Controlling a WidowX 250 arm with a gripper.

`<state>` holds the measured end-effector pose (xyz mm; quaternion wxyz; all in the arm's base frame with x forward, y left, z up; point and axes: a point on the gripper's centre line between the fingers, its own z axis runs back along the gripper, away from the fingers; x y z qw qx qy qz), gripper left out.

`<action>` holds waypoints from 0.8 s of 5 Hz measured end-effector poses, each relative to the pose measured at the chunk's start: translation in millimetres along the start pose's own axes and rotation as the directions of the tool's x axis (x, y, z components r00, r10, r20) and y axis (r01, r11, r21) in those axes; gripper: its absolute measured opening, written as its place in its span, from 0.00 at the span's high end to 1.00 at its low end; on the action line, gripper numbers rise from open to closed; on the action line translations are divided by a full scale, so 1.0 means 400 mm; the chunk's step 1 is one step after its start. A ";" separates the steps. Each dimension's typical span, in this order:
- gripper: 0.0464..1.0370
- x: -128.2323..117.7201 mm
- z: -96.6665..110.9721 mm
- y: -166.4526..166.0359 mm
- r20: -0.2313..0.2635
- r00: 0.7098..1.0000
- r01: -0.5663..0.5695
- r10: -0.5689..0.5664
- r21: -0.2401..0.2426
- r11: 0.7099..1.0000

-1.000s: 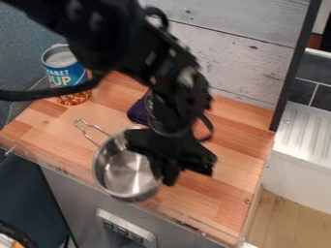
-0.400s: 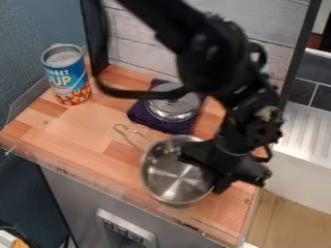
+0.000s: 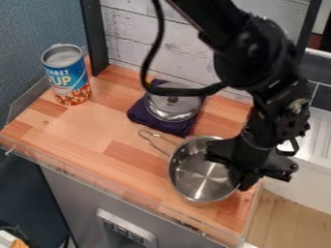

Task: Move the silver pot to the lower right of the table

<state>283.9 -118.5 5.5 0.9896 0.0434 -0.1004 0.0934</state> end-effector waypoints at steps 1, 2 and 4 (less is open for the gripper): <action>0.97 -0.009 -0.015 0.004 -0.019 1.000 0.013 -0.013 0.015 1.000; 0.94 -0.005 -0.031 0.009 -0.032 0.999 0.028 -0.027 0.023 0.999; 0.47 0.017 0.021 0.014 -0.035 0.999 0.034 -0.035 -0.039 0.999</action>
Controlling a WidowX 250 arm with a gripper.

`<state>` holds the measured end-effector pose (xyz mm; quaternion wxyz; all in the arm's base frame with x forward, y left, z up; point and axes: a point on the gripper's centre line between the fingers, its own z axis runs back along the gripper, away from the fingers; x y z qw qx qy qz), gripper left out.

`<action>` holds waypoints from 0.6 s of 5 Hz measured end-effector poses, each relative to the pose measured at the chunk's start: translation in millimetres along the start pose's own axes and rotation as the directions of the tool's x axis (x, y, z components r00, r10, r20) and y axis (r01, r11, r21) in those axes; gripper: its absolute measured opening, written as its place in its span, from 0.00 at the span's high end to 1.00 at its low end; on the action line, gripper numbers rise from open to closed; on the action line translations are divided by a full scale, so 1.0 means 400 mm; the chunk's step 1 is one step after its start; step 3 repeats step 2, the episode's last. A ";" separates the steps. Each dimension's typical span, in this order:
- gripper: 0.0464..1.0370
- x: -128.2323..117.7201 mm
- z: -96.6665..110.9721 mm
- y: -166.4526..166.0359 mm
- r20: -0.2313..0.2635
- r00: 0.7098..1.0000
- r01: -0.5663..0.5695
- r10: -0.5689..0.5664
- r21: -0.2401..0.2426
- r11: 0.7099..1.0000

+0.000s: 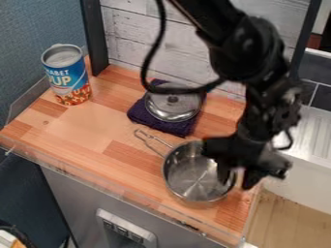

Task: Move the silver pot to the lower right of the table

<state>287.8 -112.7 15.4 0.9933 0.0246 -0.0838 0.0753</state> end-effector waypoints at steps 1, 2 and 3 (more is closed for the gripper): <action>0.17 0.039 0.073 0.026 0.011 1.000 0.007 -0.006 -0.064 0.998; 0.03 0.061 0.091 0.062 -0.021 0.999 0.033 -0.035 -0.094 0.995; 0.03 0.061 0.091 0.062 -0.021 0.999 0.033 -0.035 -0.094 0.995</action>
